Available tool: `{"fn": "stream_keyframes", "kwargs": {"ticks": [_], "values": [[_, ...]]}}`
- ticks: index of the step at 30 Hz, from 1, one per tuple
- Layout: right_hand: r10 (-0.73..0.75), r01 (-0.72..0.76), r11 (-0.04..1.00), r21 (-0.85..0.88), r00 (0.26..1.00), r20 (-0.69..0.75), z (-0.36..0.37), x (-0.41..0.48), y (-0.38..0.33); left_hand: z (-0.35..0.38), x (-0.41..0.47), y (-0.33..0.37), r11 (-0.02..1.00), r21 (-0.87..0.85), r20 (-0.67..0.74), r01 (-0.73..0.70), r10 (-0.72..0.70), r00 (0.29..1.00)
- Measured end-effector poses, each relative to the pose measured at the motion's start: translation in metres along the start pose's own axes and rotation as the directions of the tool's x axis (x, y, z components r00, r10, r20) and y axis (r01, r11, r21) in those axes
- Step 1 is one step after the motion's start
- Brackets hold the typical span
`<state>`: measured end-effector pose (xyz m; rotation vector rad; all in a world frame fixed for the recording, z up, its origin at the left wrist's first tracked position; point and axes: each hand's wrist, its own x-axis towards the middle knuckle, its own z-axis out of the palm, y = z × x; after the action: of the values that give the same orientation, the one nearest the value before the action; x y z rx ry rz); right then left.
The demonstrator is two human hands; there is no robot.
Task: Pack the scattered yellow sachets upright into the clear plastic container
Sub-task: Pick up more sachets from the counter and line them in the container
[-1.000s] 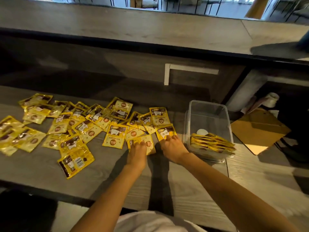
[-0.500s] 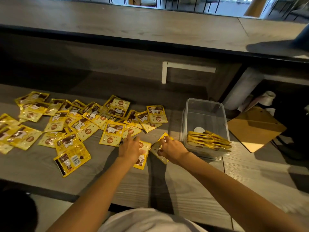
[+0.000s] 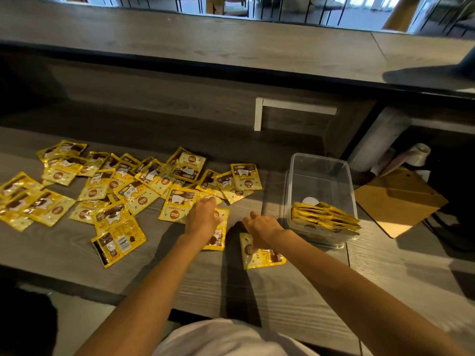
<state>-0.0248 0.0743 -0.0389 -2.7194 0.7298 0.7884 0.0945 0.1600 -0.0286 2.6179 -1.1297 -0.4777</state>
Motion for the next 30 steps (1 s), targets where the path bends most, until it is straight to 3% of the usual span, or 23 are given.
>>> {"fn": "stream_keyframes", "kwargs": {"ticks": [4,7,12,17,21,24,30], "values": [[-0.01,0.012,0.998,0.062,0.999,-0.042,0.001,0.001,-0.003,-0.013,0.002,0.007,0.997,-0.072,-0.06,0.01,-0.015,0.998],[-0.007,0.006,0.986,0.164,1.0,0.009,0.002,0.0,-0.001,-0.018,0.003,0.01,0.996,-0.087,-0.092,0.01,-0.018,0.996],[-0.011,0.01,0.998,0.055,1.0,0.024,0.004,-0.005,0.001,-0.02,-0.002,0.014,0.995,-0.101,-0.09,0.015,-0.025,0.996],[0.089,-0.045,0.974,0.222,0.977,-0.193,-0.015,-0.009,-0.004,-0.027,-0.001,0.018,0.992,-0.124,-0.165,0.016,-0.037,0.986],[0.256,-0.019,0.878,0.478,0.864,-0.435,-0.047,-0.013,0.002,-0.041,0.004,0.027,0.992,-0.12,-0.305,-0.044,0.005,0.952],[0.346,0.047,0.83,0.555,0.738,-0.58,-0.072,-0.022,0.015,-0.055,0.009,0.041,0.98,-0.172,-0.38,-0.103,0.03,0.924],[0.558,0.12,0.704,0.7,0.515,-0.65,-0.096,-0.046,0.061,-0.07,0.016,0.088,0.913,-0.286,-0.416,-0.29,0.154,0.896]]}}
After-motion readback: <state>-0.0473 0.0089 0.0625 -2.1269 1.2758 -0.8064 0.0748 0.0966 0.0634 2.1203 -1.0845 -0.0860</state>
